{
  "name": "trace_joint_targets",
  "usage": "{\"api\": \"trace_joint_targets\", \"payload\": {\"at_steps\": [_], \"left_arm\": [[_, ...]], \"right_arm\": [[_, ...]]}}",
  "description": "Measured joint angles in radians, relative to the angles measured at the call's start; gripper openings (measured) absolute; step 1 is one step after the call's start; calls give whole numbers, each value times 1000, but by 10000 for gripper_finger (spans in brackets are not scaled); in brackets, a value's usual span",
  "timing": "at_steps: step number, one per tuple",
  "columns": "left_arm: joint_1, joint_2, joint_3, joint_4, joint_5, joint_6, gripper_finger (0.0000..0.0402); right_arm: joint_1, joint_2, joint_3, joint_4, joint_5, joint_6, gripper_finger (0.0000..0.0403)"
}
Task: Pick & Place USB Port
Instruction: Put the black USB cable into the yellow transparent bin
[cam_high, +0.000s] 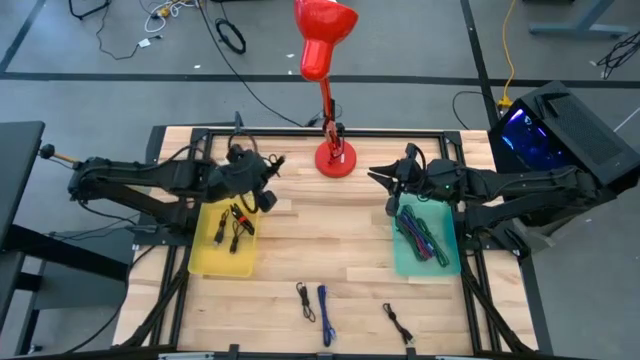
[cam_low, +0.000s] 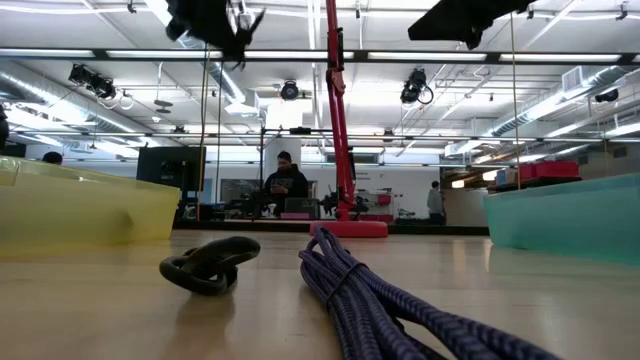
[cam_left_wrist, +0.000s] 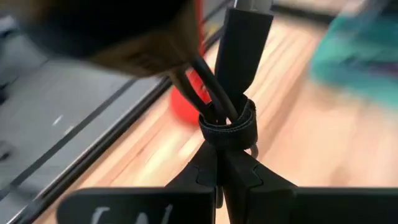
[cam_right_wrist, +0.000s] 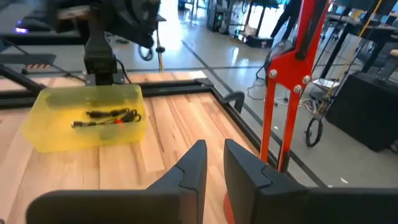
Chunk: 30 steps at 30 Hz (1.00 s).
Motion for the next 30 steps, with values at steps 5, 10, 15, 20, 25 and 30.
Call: {"api": "trace_joint_targets", "payload": {"at_steps": [5,10,15,20,25,30], "left_arm": [[-64,-12,2,52,-31,38,6],[-112,-19,1,-221,-105,-179,6],[-203,-18,-2,-489,-103,-539,6],[-335,-26,-107,-555,54,-883,6],[-445,-26,-267,-549,239,-1184,6],[-511,-24,-361,-545,395,-1369,6]], "right_arm": [[0,1,0,35,-9,-5,55],[0,1,0,23,-10,-4,55],[0,1,0,26,-10,-5,55],[0,2,0,21,-10,-5,55],[0,2,0,26,-10,-13,55],[0,2,0,26,-10,-17,55]]}}
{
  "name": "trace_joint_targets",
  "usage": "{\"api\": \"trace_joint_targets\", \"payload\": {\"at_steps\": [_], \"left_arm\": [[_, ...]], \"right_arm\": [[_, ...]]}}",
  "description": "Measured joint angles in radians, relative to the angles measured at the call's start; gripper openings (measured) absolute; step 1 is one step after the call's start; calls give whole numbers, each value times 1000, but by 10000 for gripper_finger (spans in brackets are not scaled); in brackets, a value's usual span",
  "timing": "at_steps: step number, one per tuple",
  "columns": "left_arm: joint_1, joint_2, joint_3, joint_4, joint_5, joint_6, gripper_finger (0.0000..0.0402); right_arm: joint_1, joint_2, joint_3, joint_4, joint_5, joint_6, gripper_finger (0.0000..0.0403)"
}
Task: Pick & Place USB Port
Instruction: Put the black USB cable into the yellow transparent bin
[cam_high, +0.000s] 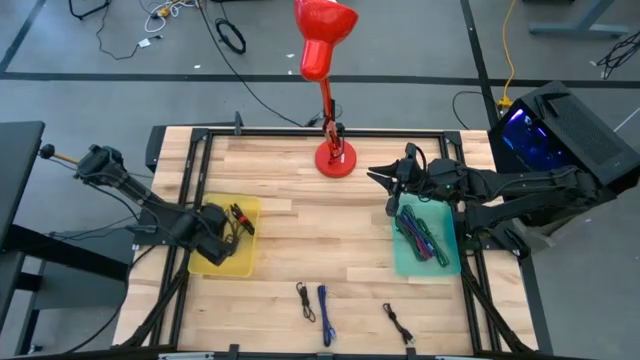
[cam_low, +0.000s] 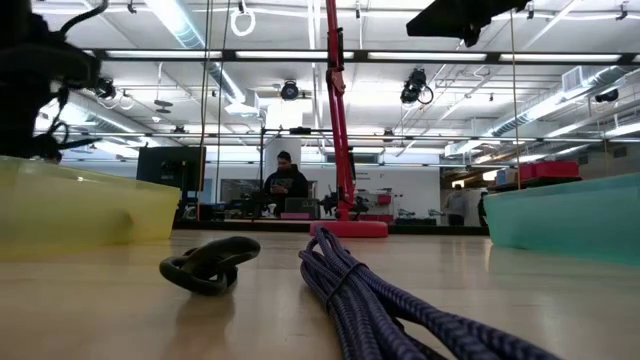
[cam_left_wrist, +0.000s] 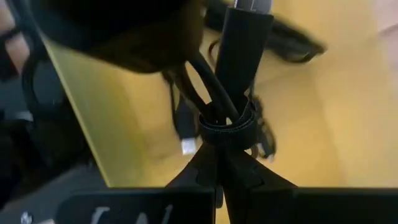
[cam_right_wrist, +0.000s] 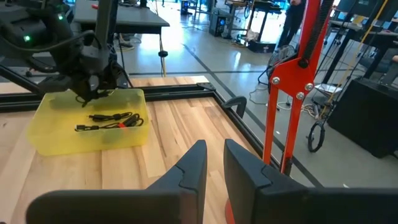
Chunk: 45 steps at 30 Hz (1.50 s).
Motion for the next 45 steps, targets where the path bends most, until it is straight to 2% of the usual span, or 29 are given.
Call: {"api": "trace_joint_targets", "payload": {"at_steps": [3,6,14,18,20,24,27,30,35,41,45], "left_arm": [[-13,0,-14,9,60,-45,8],[-17,0,-14,22,85,-42,27],[-16,0,-14,35,47,-35,94],[-15,0,-15,57,21,37,117],[-15,0,-15,165,-35,175,122],[-9,0,-15,562,-121,582,124],[13,26,-14,848,-82,910,125],[35,64,-12,990,-41,1125,125],[85,191,48,948,40,1331,125],[124,390,182,859,143,1573,126],[125,508,290,786,151,1785,126]], "right_arm": [[0,0,0,0,0,0,55],[0,0,0,-1,0,0,55],[0,0,-48,36,1,-1,55],[0,0,-57,42,1,3,55],[0,0,-57,55,1,1,55],[0,0,-57,101,1,-1,55],[0,0,-57,135,0,0,55],[0,0,-57,149,0,7,55],[0,0,-57,152,0,25,55],[0,0,-57,156,0,42,55],[0,0,-57,156,0,45,55]]}}
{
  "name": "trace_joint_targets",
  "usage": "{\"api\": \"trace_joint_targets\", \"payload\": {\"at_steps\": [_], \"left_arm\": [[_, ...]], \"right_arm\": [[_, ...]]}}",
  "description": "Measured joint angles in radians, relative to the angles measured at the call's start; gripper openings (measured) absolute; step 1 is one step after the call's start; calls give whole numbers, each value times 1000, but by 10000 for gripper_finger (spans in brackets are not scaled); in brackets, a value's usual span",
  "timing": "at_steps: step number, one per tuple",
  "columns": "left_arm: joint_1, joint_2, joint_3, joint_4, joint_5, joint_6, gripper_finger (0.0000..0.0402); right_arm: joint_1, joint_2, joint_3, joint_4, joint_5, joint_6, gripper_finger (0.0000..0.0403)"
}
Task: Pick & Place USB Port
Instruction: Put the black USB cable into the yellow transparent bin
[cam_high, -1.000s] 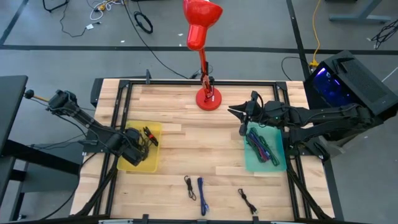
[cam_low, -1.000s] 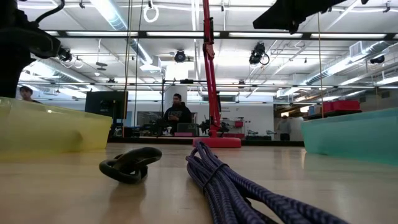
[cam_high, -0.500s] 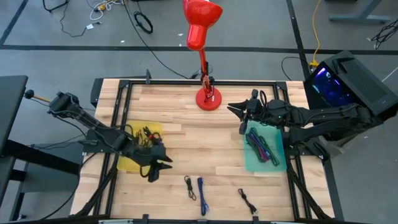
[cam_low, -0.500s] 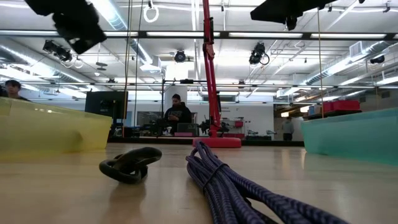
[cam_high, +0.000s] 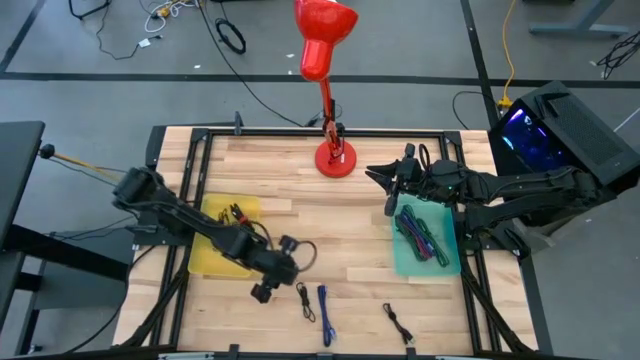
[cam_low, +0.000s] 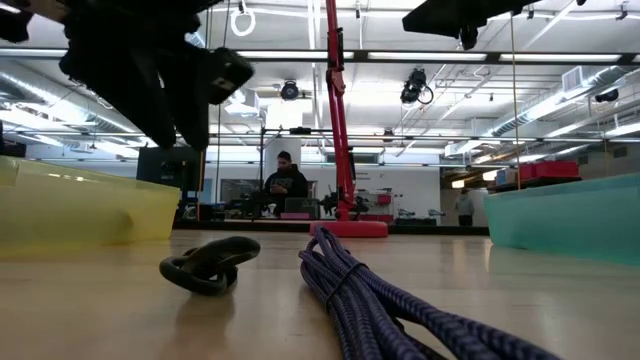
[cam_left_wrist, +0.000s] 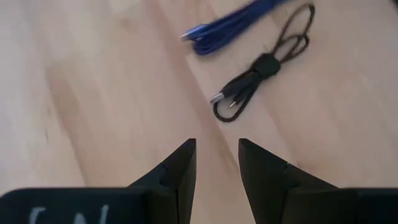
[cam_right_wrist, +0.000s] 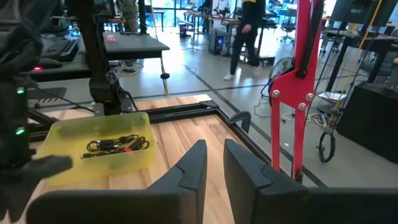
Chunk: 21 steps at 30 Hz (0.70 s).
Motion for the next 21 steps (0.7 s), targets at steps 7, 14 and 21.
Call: {"api": "trace_joint_targets", "payload": {"at_steps": [7,14,21], "left_arm": [[0,171,186,-147,32,200,126],[0,249,252,-143,55,339,126],[0,253,254,-116,70,350,126]], "right_arm": [[0,0,0,-4,0,0,55],[0,0,-1,-18,0,0,55],[0,7,-1,-26,-1,0,55]]}}
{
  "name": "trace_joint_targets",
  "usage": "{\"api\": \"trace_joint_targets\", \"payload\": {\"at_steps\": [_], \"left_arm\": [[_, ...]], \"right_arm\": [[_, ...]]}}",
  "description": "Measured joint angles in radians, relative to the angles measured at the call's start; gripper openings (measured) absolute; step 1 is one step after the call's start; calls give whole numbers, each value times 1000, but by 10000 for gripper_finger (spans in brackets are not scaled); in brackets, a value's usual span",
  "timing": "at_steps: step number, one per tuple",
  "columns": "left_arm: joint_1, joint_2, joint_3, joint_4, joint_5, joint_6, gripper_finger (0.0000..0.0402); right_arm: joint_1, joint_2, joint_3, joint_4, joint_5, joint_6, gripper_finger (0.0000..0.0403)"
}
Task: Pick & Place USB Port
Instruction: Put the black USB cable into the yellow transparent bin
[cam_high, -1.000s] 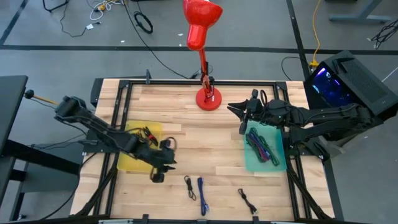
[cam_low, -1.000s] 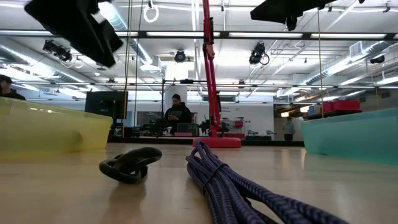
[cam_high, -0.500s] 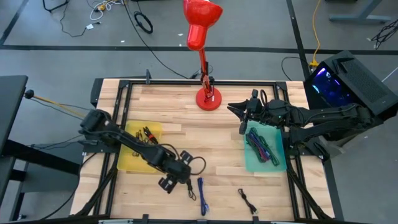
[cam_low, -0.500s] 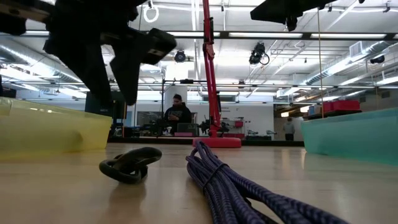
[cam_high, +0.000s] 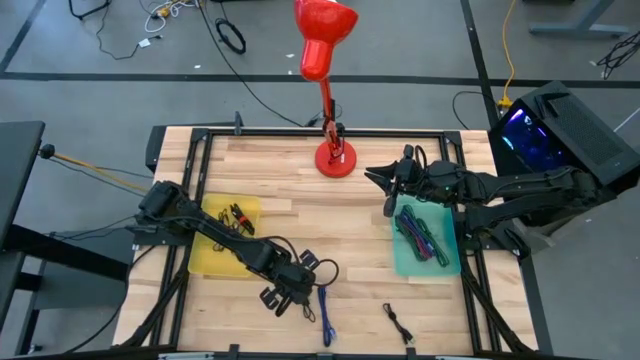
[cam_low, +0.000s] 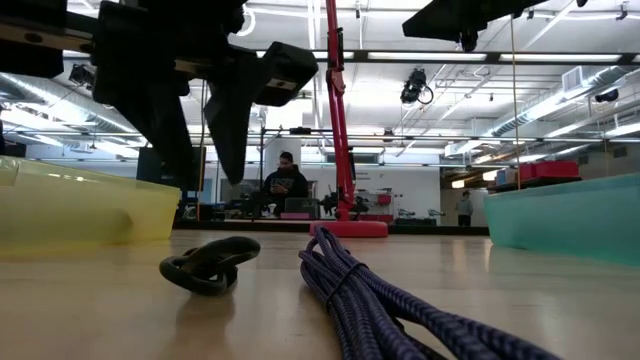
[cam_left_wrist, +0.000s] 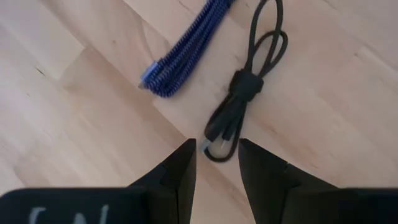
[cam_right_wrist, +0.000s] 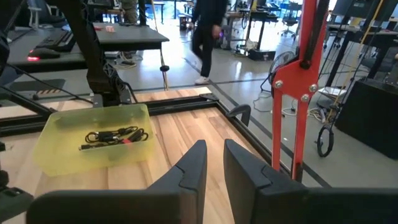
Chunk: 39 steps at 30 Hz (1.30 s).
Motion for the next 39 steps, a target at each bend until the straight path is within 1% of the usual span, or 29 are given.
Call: {"api": "trace_joint_targets", "payload": {"at_steps": [3,7,10,12,20,29,34,39], "left_arm": [[-2,4,0,25,1,9,126],[-6,40,-2,48,49,1,126],[-8,69,-1,59,60,7,126],[-10,84,-1,75,61,9,126],[-8,138,2,163,60,24,126],[-2,170,6,111,66,-29,126],[1,171,5,103,127,-87,126],[-5,168,0,110,85,-50,126]], "right_arm": [[0,9,-1,0,-2,0,55],[0,22,0,7,-3,0,55],[0,30,-1,13,-35,0,55],[0,33,0,15,-55,0,55],[0,39,0,16,-59,0,55],[0,39,0,13,-77,0,55],[0,39,0,13,-77,-1,55],[0,39,0,14,-76,-7,55]]}}
